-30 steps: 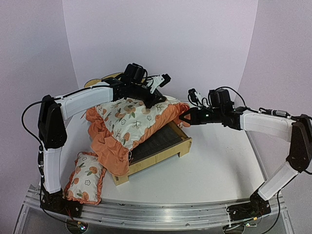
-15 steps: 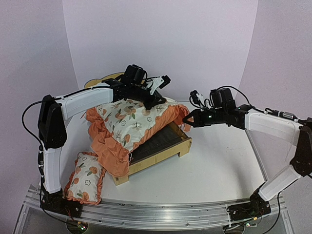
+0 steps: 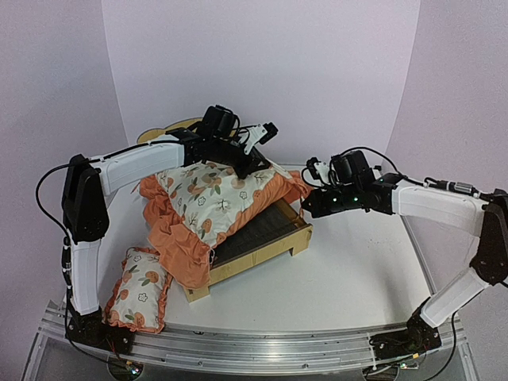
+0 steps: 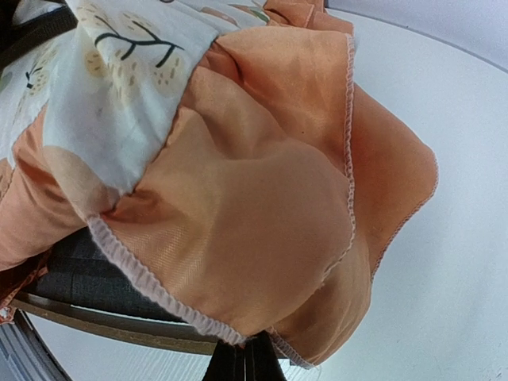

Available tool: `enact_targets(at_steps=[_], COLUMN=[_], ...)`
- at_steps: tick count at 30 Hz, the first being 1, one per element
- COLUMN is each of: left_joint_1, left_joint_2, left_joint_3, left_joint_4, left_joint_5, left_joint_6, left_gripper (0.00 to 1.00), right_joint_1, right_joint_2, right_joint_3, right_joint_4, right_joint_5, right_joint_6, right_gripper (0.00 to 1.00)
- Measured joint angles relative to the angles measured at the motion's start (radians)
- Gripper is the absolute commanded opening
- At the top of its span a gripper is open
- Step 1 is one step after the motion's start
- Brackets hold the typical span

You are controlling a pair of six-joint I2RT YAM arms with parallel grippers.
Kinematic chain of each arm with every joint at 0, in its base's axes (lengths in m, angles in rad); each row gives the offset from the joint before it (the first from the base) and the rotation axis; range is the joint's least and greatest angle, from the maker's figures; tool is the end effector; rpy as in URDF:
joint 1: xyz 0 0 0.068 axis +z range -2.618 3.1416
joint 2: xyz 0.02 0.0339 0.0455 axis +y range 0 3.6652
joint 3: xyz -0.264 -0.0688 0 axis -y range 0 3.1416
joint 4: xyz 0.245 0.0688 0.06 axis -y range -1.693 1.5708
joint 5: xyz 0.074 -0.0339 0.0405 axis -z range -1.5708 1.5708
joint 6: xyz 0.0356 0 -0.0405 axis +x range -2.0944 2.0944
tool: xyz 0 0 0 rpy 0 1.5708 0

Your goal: Set up the pet bed

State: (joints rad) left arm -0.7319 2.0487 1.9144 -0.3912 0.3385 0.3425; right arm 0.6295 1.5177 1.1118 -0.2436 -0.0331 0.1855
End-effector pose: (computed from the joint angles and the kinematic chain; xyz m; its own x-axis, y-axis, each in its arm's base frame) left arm 0.3531 -0.3331 0.3206 -0.0680 0.4870 -0.8708 0.9204 0.3675 0.1336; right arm 0.2758 0.2023 0.2692 -0.5929 -0.2038 -0.7790 -0.5091 0.8444 0.1666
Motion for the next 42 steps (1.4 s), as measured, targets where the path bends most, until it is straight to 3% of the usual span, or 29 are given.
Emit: enact_targets(at_steps=[6, 13, 19, 25, 34, 40, 42], left_joint_1=[0.0, 0.0, 0.0, 0.0, 0.0, -0.015, -0.027], left_joint_2=[0.0, 0.0, 0.0, 0.002, 0.002, 0.002, 0.002], left_joint_3=[0.0, -0.005, -0.069, -0.117, -0.128, -0.169, -0.189], left_joint_4=[0.0, 0.004, 0.026, 0.028, 0.037, 0.039, 0.034], left_joint_5=[0.002, 0.002, 0.009, 0.013, 0.018, 0.016, 0.016], left_joint_6=[-0.003, -0.003, -0.006, -0.014, -0.015, 0.057, 0.09], left_gripper=[0.0, 0.0, 0.0, 0.0, 0.0, 0.0, 0.05], right_joint_1=[0.018, 0.02, 0.02, 0.004, -0.265, -0.343, -0.345], right_joint_2=[0.0, 0.023, 0.108, 0.089, -0.077, 0.017, 0.063], right_joint_3=[0.008, 0.01, 0.01, 0.01, -0.009, -0.046, -0.046], right_joint_4=[-0.021, -0.021, -0.026, -0.064, -0.075, -0.097, -0.104], right_joint_5=[0.086, 0.075, 0.022, -0.037, -0.316, -0.406, -0.425], right_joint_6=[-0.034, -0.043, -0.028, -0.019, 0.008, 0.0, -0.003], right_gripper=[0.0, 0.01, 0.22, 0.43, 0.47, 0.52, 0.55])
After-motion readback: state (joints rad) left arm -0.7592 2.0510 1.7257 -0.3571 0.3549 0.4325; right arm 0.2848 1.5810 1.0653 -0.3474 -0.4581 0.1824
